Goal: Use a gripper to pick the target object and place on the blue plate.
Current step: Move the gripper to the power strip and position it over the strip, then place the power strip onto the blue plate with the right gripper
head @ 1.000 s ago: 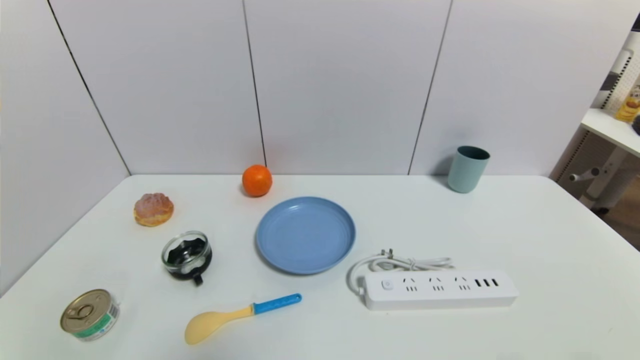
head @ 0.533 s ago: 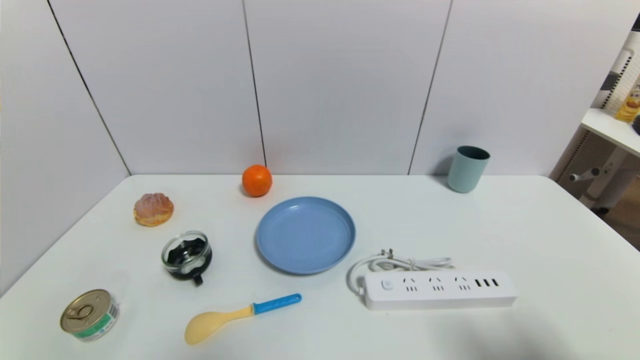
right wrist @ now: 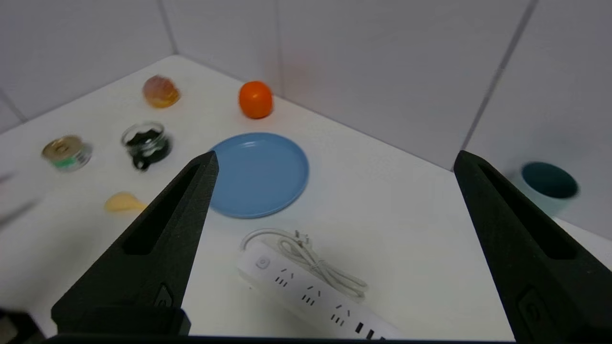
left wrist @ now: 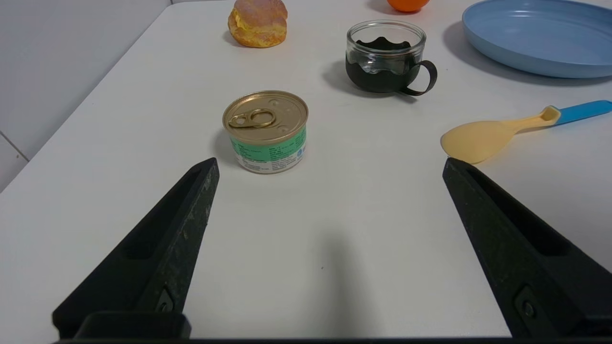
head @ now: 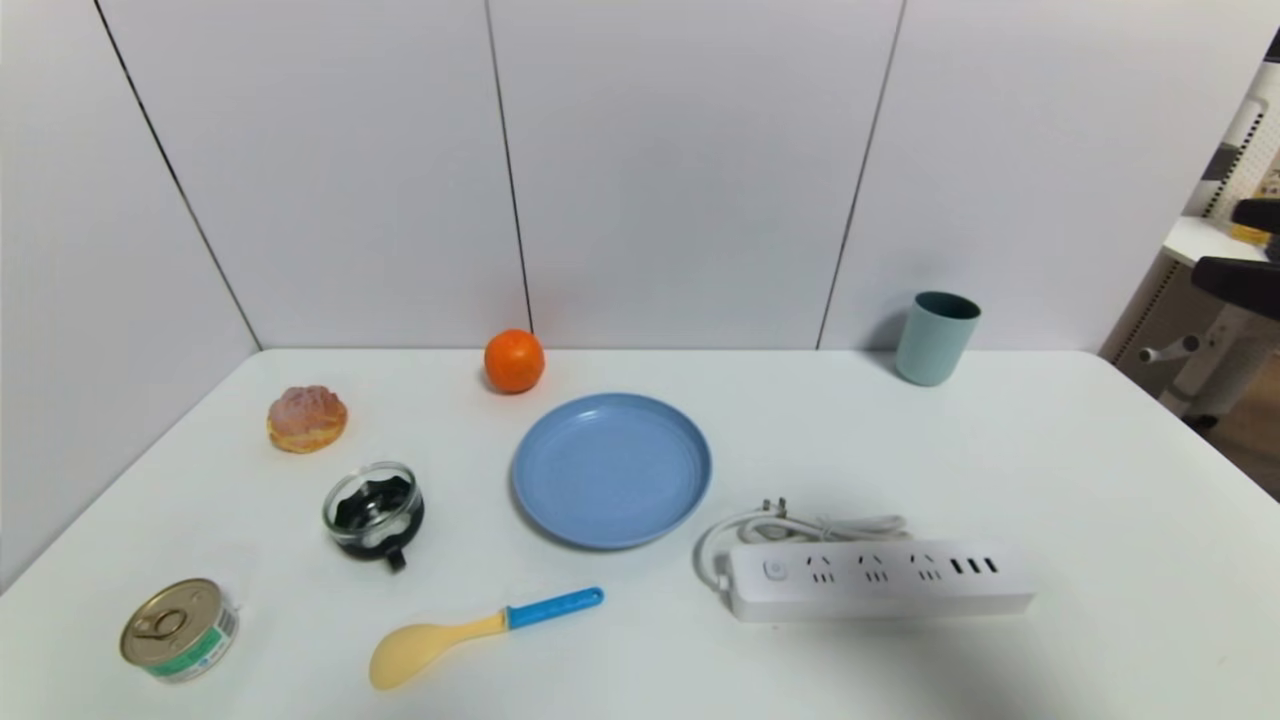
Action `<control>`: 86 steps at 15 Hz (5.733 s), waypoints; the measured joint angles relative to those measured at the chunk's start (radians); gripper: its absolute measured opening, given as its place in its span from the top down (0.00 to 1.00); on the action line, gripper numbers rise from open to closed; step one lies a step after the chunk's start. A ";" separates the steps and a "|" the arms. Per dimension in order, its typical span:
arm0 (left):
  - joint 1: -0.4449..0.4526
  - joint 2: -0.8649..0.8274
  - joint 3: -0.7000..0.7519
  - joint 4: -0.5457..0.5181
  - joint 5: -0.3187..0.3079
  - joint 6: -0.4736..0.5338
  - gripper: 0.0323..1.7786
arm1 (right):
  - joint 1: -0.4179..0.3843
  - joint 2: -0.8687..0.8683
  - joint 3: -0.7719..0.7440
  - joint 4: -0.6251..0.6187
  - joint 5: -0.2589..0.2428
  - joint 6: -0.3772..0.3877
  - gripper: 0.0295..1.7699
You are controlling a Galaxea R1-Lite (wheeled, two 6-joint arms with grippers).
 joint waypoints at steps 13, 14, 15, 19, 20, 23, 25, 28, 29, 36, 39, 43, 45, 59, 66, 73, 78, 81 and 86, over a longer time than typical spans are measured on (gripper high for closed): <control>0.000 0.000 0.000 0.000 0.000 0.000 0.05 | -0.032 0.417 0.065 0.256 0.448 -0.951 0.04; 0.000 0.000 0.000 0.000 0.000 0.000 0.05 | -0.022 0.449 0.068 0.258 0.447 -0.993 0.04; 0.000 0.000 0.000 0.000 0.000 0.000 0.05 | -0.016 0.480 0.070 0.261 0.443 -1.035 0.04; 0.000 0.000 0.000 0.000 0.000 0.000 0.05 | 0.003 0.561 0.067 0.250 0.389 -1.073 0.04; 0.000 0.000 0.000 0.000 0.000 0.000 0.05 | 0.004 0.579 0.064 0.249 0.382 -1.073 0.04; 0.000 0.000 0.000 0.000 0.000 0.000 0.05 | 0.004 0.633 0.056 0.253 0.348 -1.064 0.04; 0.000 0.000 0.000 0.000 0.000 0.000 0.05 | 0.004 0.667 0.050 0.253 0.342 -1.066 0.04; 0.000 0.000 0.000 0.000 0.000 0.000 0.05 | 0.005 0.713 0.036 0.251 0.336 -1.077 0.04; 0.000 0.000 0.000 0.000 0.000 0.000 0.05 | 0.006 0.726 0.035 0.253 0.326 -1.093 0.04; 0.000 0.000 0.000 0.000 0.000 0.000 0.05 | 0.004 0.790 0.023 0.249 0.257 -1.122 0.04; 0.000 0.000 0.000 0.000 0.000 0.000 0.05 | 0.004 0.815 -0.003 0.249 0.256 -1.122 0.04; 0.000 0.000 0.000 0.000 0.000 0.000 0.05 | 0.004 0.843 -0.027 0.254 0.253 -1.124 0.04; 0.000 0.000 0.000 0.000 0.000 0.000 0.05 | 0.004 0.850 -0.026 0.260 0.253 -1.124 0.04; 0.000 0.000 0.000 0.000 0.000 0.000 0.05 | 0.007 0.857 -0.009 0.259 0.215 -1.129 0.45; 0.000 0.000 0.000 0.000 0.000 0.000 0.05 | 0.009 0.777 -0.120 0.262 0.223 -1.018 0.46; 0.000 0.000 0.000 0.000 0.000 0.000 0.05 | 0.223 0.747 -0.314 0.248 0.219 -0.741 0.46; 0.000 0.000 0.000 0.000 0.000 0.000 0.05 | 0.355 0.883 -0.497 0.214 0.193 -0.727 0.46; 0.000 0.000 0.000 0.000 0.000 0.000 0.05 | 0.379 0.975 -0.559 0.209 0.119 -0.727 0.46; 0.000 0.000 0.000 0.000 0.000 0.000 0.05 | 0.378 1.109 -0.664 0.199 0.092 -0.734 0.46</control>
